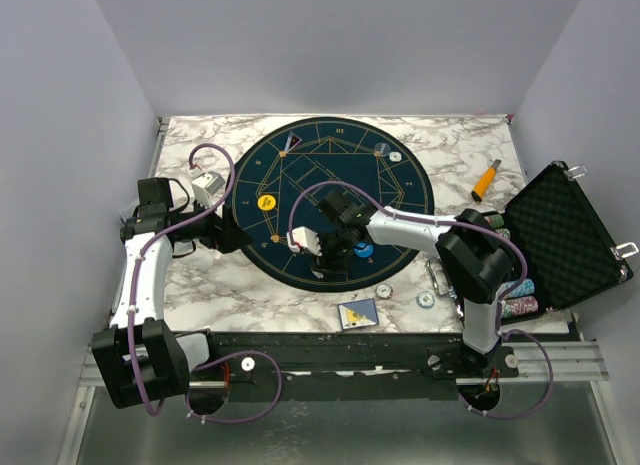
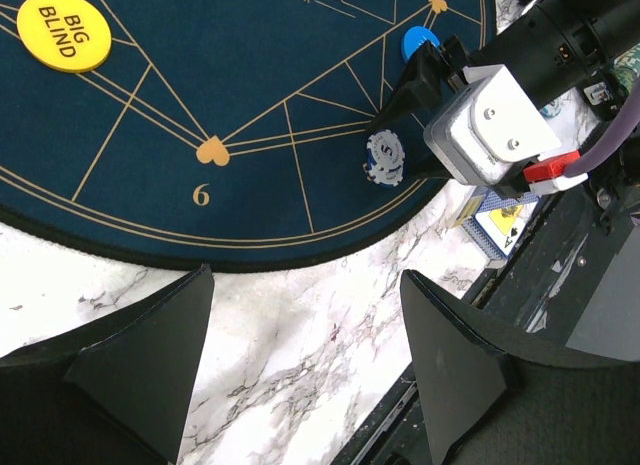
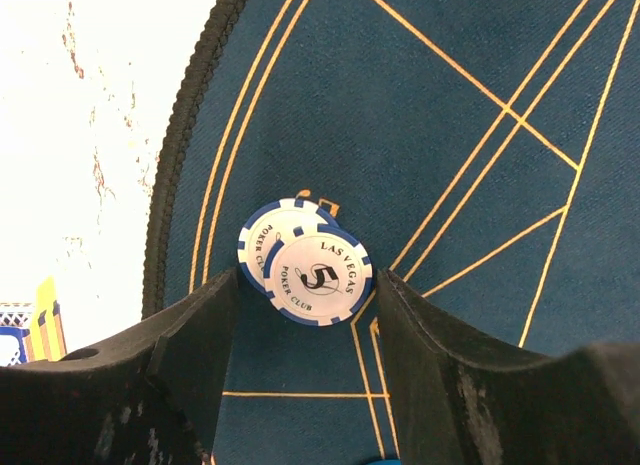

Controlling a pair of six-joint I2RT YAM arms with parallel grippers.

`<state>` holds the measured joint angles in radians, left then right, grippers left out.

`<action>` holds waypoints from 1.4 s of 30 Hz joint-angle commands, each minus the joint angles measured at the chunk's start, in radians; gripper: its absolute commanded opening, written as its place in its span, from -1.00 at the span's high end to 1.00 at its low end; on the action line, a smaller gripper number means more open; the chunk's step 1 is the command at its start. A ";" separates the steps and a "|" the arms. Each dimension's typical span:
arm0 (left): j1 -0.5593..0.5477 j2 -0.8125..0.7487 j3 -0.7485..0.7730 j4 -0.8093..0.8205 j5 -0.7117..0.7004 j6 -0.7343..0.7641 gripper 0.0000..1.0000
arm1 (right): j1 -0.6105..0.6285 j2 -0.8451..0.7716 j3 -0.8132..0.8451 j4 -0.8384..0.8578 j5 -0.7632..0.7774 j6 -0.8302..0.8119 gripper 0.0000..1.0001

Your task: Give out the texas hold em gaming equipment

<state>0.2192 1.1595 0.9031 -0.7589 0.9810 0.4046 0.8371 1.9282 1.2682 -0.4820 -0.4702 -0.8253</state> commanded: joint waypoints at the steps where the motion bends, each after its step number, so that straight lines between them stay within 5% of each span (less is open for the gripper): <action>1: 0.007 0.005 0.010 -0.013 0.039 0.020 -0.56 | 0.015 0.029 -0.002 0.019 -0.007 -0.022 -0.09; 12: 0.007 0.008 0.011 -0.013 0.040 0.017 -0.56 | 0.014 -0.028 -0.004 -0.005 0.036 -0.022 0.30; 42: 0.007 0.017 0.011 -0.014 0.042 0.017 -0.56 | -0.196 -0.285 -0.239 -0.053 0.032 0.034 0.30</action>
<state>0.2192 1.1656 0.9028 -0.7609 0.9813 0.4042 0.6353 1.6505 1.0302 -0.5259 -0.4347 -0.8040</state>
